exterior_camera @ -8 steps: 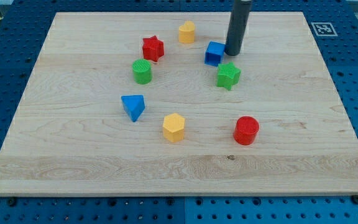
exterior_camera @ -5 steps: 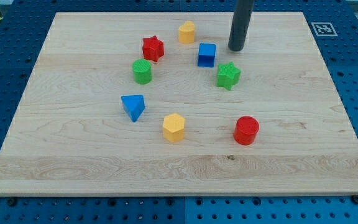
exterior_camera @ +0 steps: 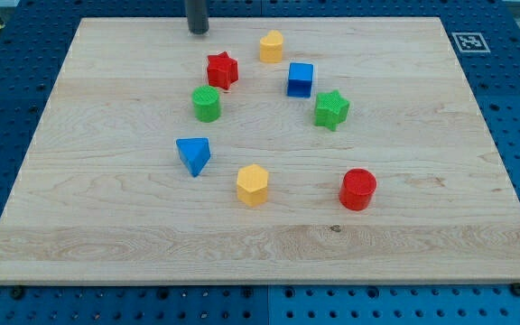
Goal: Push the red star down a bit
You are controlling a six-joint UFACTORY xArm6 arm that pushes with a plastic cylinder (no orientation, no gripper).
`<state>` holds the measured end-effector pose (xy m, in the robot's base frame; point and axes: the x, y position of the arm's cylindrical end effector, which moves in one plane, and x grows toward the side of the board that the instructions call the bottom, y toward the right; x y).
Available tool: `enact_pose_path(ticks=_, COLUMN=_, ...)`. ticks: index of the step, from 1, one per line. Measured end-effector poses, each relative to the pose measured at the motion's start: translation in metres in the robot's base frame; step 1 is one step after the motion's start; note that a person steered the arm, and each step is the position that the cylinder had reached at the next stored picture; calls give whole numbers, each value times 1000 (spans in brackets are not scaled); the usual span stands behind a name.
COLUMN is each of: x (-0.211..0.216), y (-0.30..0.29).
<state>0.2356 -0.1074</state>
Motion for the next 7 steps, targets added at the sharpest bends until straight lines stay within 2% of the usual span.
enact_pose_path(ticks=1, x=36, y=6)
enact_pose_path(ticks=4, x=66, y=17)
enact_pose_path(ticks=7, x=66, y=22)
